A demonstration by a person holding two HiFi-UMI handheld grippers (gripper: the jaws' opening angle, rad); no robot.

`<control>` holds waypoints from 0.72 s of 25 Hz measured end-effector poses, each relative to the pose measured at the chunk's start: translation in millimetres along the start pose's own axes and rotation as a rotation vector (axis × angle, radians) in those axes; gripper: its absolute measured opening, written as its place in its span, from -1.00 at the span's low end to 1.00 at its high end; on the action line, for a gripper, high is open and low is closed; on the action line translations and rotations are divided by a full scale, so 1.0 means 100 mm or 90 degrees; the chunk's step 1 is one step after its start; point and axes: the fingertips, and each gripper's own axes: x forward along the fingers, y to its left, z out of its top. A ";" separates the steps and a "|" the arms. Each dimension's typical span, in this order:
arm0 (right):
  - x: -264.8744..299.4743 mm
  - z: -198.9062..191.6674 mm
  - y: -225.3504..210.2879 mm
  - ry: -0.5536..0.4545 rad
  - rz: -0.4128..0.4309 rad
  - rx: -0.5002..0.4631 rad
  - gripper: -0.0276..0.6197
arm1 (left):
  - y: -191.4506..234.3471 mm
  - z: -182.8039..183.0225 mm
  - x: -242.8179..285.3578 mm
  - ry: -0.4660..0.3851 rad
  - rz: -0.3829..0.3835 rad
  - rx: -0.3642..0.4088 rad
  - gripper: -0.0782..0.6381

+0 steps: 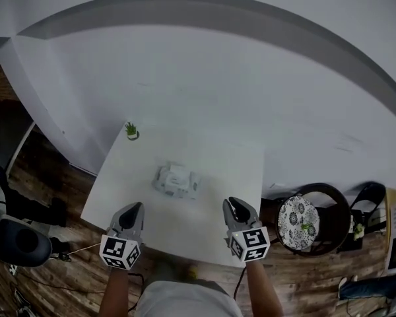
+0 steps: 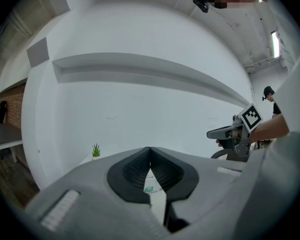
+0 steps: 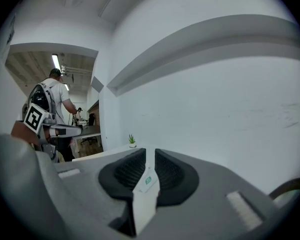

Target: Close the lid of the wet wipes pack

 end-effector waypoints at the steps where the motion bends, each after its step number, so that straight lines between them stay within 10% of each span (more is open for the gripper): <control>1: 0.05 0.00 0.00 0.002 -0.005 -0.001 -0.73 | 0.03 -0.01 0.06 0.002 -0.008 0.000 -0.76; 18: 0.93 -0.16 -0.02 0.061 -0.023 -0.001 -0.73 | 0.54 -0.26 0.94 0.049 -0.084 -0.021 -0.76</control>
